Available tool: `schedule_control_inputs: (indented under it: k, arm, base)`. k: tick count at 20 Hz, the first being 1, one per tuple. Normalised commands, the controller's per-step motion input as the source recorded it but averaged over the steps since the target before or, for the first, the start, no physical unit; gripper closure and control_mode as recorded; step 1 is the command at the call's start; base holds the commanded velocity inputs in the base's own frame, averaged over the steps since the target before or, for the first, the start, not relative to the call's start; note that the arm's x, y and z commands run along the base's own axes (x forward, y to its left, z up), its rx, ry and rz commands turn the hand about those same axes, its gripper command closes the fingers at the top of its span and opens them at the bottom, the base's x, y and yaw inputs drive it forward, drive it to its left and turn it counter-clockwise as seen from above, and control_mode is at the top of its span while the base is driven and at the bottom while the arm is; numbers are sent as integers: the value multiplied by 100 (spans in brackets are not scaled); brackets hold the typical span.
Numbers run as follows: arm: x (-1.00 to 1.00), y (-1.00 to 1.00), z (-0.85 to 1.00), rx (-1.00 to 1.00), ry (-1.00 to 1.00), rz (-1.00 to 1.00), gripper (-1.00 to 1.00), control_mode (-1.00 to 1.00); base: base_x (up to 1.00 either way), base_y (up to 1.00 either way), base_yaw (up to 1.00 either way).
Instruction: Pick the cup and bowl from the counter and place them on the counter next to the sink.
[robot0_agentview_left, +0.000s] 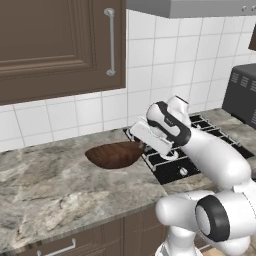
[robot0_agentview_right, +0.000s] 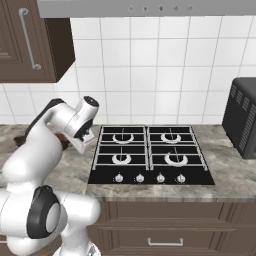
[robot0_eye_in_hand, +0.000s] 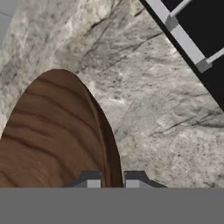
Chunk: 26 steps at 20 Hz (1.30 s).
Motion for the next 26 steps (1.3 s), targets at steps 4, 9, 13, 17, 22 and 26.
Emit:
schedule_control_inputs:
  k: [4,9,13,17,22,26]
  arm:
    - [0,-2,9,-1,-13,23,100,-100]
    - [-4,-13,24,0,-19,18,100,-100]
    - [-16,-21,18,0,-24,12,100,-100]
    - [-46,-31,10,1,-21,1,100,-100]
    - [-39,-29,0,2,-16,0,100,-100]
    - [-36,-30,0,6,-13,0,100,-100]
  base:
    - [0,0,0]
    - [0,0,0]
    - [0,0,0]
    - [0,0,0]
    - [0,0,0]
    - [0,0,0]
